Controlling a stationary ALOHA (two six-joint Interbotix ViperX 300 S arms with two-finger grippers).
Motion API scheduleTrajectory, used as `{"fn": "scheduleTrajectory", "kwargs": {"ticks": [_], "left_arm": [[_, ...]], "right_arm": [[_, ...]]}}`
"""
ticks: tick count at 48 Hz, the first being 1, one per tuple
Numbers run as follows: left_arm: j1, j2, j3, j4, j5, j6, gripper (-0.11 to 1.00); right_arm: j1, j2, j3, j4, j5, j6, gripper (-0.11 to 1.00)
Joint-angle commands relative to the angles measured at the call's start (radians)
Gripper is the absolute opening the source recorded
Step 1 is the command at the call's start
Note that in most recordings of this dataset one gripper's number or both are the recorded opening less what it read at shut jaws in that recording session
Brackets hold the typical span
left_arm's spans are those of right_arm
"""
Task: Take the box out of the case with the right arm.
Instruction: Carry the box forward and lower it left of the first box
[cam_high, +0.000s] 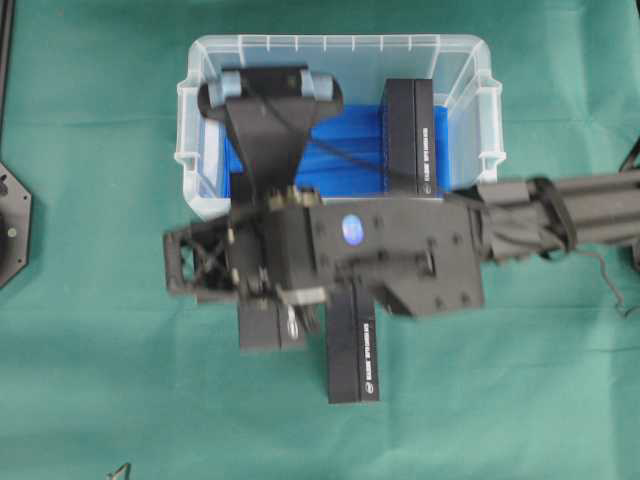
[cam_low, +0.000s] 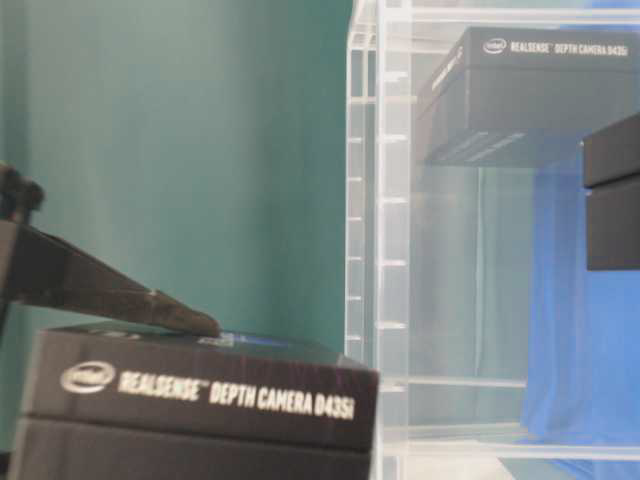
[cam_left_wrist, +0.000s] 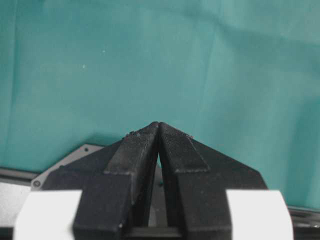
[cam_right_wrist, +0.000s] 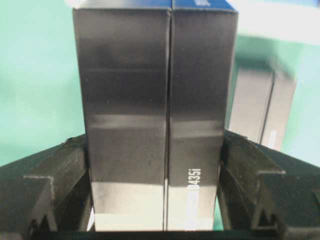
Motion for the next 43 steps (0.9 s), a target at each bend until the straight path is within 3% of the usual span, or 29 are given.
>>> {"fn": "scheduleTrajectory", "kwargs": {"ticks": [1,9,43], "left_arm": [[0.002,0.003,-0.025,0.000,-0.003,0.002,0.02],[0.003,0.003,-0.025,0.000,-0.003,0.002,0.02],[0.003,0.003,-0.026,0.000,-0.003,0.002,0.02]], "right_arm": [[0.032,-0.064,-0.029,-0.006,0.000,0.020,0.68],[0.067,-0.064,-0.028,-0.006,-0.002,0.064,0.68],[0.066,-0.037,-0.028,-0.006,0.008,0.067,0.68]]}}
